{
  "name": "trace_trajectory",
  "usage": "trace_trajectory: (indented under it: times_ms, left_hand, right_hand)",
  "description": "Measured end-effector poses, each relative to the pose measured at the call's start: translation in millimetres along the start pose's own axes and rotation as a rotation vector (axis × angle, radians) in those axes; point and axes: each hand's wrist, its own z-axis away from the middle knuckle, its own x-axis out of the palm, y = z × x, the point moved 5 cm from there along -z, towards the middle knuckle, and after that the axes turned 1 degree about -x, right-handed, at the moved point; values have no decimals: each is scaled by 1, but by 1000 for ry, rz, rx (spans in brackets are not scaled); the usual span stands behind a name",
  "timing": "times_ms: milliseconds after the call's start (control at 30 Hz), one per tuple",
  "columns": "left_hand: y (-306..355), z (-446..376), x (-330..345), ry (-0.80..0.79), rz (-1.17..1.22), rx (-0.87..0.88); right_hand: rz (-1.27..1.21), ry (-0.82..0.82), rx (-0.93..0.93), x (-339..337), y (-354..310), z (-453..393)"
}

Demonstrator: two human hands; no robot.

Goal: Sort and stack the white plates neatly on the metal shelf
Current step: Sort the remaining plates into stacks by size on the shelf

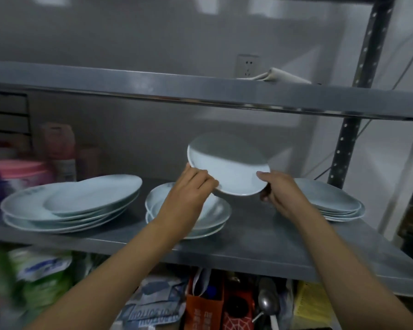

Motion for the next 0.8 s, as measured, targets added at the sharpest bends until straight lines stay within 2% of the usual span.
trace_trajectory:
  times_ms: [100,300,533,800]
  left_hand:
    - [-22,19,-8,-60,-39,-23]
    - [-66,43,-24,-235,-179,-134]
    - [-106,45,-45,-205,-172,-354]
    - [-110,55,-30,-226,-78,-423]
  right_hand:
    - [146,-28,-3,31,11,-10]
    - [286,5,44,70,32,-28]
    - [431,85,32,76,49,-44]
    - [518,-4,-10,85,54,-39]
